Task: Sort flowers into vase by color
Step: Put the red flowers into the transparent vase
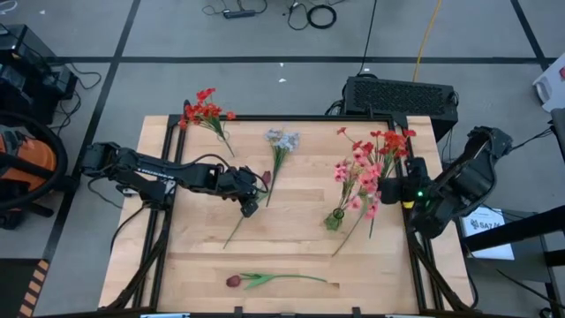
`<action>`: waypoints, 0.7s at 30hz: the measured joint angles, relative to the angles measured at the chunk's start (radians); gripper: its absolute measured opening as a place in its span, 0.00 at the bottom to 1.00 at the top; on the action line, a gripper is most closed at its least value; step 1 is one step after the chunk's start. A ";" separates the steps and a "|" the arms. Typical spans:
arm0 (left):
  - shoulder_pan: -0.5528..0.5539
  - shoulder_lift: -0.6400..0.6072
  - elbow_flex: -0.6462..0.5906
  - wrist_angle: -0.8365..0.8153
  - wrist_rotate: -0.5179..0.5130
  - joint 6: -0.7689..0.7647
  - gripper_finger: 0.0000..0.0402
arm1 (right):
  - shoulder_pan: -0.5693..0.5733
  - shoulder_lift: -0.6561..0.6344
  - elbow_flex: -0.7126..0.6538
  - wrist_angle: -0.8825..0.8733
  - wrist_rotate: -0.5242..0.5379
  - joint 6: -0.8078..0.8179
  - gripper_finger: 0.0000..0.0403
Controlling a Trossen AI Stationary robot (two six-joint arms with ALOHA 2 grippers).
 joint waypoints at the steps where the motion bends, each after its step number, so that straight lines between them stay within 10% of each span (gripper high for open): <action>1: 0.000 0.000 0.000 0.000 0.000 0.012 0.43 | 0.000 -0.011 0.000 0.009 0.009 -0.015 0.01; 13: 0.003 -0.017 0.000 -0.024 0.021 0.094 0.43 | 0.000 -0.160 0.000 0.044 0.096 -0.171 0.01; 21: 0.003 -0.063 0.000 -0.028 0.021 0.058 0.43 | -0.001 -0.278 0.000 0.058 0.345 -0.336 0.01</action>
